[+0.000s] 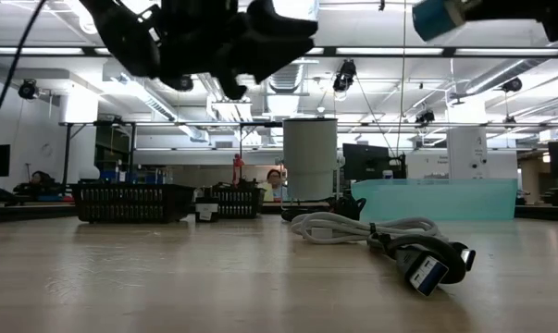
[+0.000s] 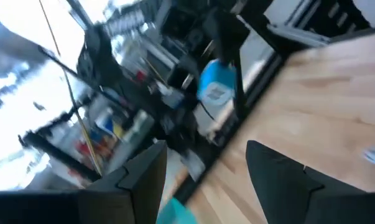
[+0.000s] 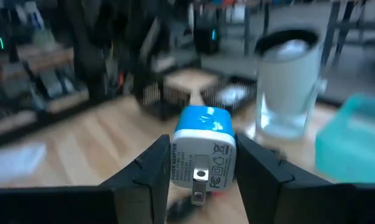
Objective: Pick and place items into bin
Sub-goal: Put the light blue adapter into the bottom black bin
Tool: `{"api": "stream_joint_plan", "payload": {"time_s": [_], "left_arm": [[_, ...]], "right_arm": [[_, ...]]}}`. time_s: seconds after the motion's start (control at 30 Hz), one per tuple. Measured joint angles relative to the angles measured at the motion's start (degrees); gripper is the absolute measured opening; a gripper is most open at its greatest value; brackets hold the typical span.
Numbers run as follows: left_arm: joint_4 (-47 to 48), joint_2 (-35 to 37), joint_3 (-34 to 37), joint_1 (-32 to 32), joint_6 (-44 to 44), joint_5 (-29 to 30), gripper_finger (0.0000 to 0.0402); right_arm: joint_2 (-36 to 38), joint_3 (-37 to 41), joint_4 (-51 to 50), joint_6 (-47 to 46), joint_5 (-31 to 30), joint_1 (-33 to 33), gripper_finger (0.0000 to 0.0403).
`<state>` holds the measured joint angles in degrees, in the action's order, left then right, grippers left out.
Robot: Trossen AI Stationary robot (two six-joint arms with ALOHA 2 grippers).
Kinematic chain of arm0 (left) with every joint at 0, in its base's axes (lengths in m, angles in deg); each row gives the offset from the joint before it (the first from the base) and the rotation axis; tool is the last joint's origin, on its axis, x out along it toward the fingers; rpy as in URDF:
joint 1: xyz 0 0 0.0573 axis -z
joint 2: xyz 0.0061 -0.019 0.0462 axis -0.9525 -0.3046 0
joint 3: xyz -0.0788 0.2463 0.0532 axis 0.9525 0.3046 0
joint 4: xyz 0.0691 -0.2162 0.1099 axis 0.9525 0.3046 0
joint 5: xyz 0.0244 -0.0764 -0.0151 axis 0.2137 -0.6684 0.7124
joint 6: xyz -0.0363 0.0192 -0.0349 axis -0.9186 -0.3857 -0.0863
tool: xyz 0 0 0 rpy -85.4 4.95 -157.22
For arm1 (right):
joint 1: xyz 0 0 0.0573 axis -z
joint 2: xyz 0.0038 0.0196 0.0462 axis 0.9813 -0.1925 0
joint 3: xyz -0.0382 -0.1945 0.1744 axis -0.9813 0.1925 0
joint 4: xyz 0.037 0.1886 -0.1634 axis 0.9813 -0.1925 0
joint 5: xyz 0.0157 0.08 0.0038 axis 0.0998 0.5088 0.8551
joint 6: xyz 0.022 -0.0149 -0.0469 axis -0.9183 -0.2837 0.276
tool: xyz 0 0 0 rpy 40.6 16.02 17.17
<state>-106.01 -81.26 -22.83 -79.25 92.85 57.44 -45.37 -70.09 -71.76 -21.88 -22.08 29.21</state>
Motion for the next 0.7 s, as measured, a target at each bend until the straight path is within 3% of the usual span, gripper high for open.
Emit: {"api": "stream_joint_plan", "payload": {"time_s": [0.23, 0.37, 0.7], "left_arm": [[-18.6, -9.8, -3.8, 1.4, 0.2, -4.1, 0.0203], [-18.5, -13.5, -8.1, 1.5, 1.4, -9.0, 0.0203], [-16.2, -21.5, -20.1, 2.1, 1.3, -12.8, 0.0203]], "right_arm": [[2.2, 0.0, 0.4, -0.2, -2.2, 0.0, 0.0132], [3.2, 0.0, 1.9, -0.1, -2.2, 0.0, 0.0132], [4.1, 0.0, 4.7, 0.1, -1.2, 0.0, 0.0132]]}}
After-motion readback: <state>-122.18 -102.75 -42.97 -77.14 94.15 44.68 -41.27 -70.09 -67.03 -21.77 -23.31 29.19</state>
